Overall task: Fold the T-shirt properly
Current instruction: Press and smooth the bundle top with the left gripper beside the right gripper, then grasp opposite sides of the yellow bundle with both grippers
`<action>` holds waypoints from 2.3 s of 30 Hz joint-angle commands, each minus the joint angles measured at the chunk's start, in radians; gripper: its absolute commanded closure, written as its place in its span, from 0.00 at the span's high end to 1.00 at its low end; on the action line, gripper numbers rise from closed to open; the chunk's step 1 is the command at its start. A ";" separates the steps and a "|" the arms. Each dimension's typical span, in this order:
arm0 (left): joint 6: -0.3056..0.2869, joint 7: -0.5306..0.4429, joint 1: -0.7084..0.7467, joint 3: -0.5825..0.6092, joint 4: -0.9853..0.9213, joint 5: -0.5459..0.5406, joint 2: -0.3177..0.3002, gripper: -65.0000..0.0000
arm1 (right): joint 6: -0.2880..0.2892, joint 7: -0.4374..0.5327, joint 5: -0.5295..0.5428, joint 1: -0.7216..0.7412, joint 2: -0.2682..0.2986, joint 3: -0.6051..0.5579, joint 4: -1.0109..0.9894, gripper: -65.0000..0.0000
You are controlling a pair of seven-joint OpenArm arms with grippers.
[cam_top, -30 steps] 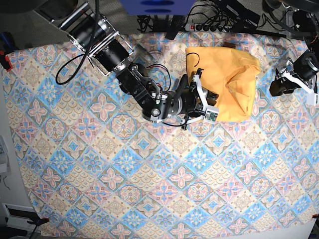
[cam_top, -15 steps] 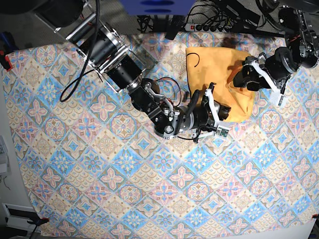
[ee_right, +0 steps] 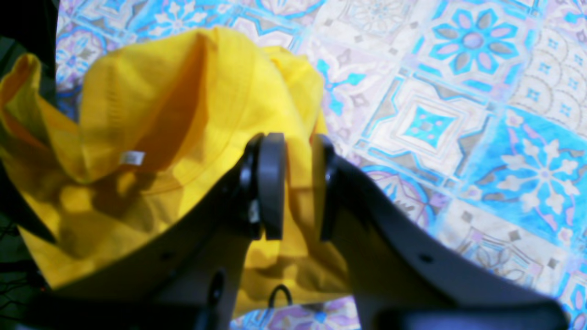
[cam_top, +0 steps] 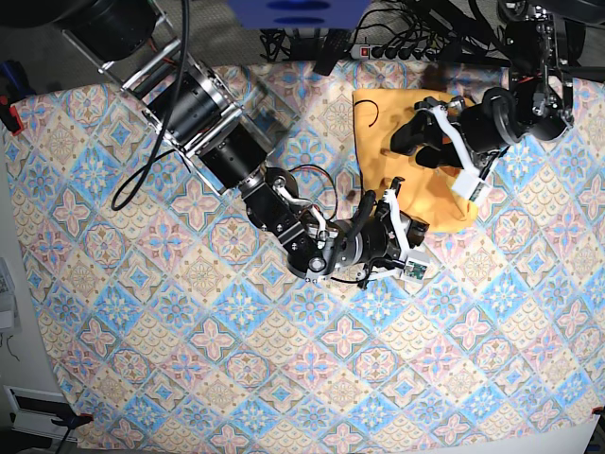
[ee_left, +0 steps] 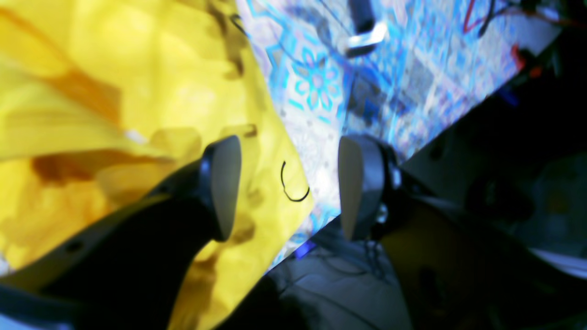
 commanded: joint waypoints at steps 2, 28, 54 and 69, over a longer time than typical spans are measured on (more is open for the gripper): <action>-0.001 -0.018 -0.027 0.046 0.007 0.055 -0.008 0.51 | 0.003 0.023 0.018 0.029 -0.013 0.004 0.014 0.16; 0.001 -0.097 -0.088 -0.080 -0.240 0.610 -0.003 0.51 | 0.003 0.029 0.024 0.010 -0.013 0.003 0.030 0.16; 0.059 -0.113 -0.038 -0.255 -0.206 0.609 0.068 0.51 | 0.003 0.281 0.019 0.007 -0.013 -0.148 -0.107 0.16; 0.051 -0.110 0.010 -0.331 -0.091 0.601 0.121 0.51 | -0.045 0.370 -0.117 0.027 -0.013 0.064 -0.365 0.16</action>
